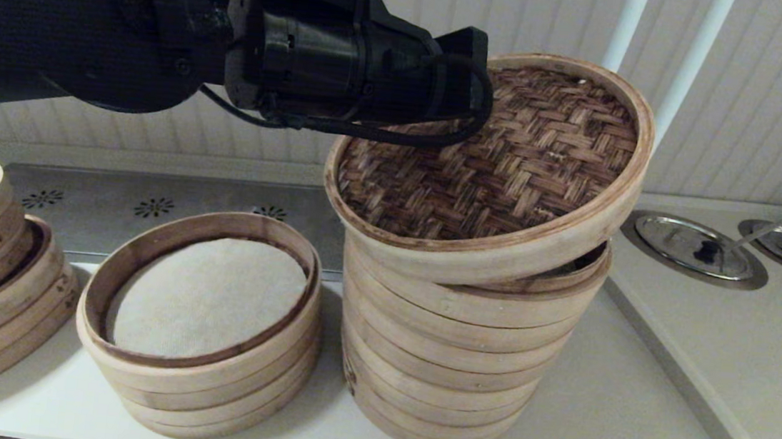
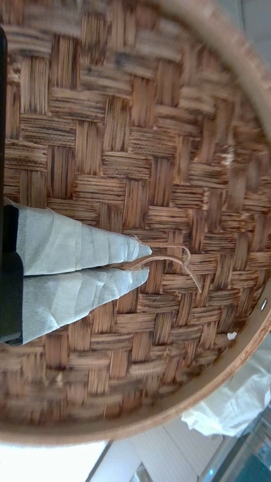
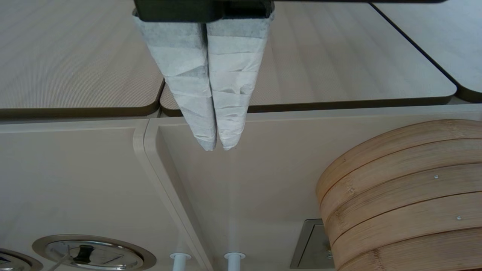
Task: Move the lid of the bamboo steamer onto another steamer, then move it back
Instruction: Put the steamer
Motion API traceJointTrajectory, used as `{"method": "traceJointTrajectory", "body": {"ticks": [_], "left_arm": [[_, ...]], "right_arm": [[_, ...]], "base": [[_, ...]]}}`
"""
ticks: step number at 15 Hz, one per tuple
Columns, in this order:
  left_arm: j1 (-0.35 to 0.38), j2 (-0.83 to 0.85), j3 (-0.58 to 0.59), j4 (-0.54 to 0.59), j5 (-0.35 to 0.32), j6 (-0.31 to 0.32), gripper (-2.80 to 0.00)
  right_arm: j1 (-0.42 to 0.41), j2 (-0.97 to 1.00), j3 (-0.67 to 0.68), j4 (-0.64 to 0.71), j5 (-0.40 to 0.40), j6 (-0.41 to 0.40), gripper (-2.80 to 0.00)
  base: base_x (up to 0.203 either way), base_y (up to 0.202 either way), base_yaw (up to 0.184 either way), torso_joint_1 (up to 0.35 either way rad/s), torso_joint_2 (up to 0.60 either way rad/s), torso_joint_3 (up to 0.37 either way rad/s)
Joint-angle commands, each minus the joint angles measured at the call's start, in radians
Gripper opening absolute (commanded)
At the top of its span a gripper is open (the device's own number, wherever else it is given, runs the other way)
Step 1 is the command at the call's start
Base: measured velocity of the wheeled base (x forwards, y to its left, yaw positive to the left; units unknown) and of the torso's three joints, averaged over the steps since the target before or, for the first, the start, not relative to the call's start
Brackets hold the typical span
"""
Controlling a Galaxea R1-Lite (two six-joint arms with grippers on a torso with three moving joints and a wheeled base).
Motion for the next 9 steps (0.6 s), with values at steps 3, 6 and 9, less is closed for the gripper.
{"method": "traceJointTrajectory", "body": {"ticks": [3, 6, 9], "left_arm": [[0.000, 0.043, -0.001, -0.003, 0.008, 0.009, -2.80], [0.000, 0.056, -0.001, -0.005, 0.010, 0.021, -2.80], [0.000, 0.056, -0.002, -0.014, 0.010, 0.025, -2.80]], "right_arm": [[0.001, 0.001, 0.002, 0.000, 0.000, 0.000, -2.80], [0.001, 0.001, 0.002, 0.000, 0.000, 0.000, -2.80], [0.002, 0.001, 0.002, 0.000, 0.000, 0.000, -2.80]], "base": [[0.000, 0.000, 0.000, 0.000, 0.00, 0.000], [0.000, 0.000, 0.000, 0.000, 0.00, 0.000], [0.000, 0.000, 0.000, 0.000, 0.00, 0.000]]}}
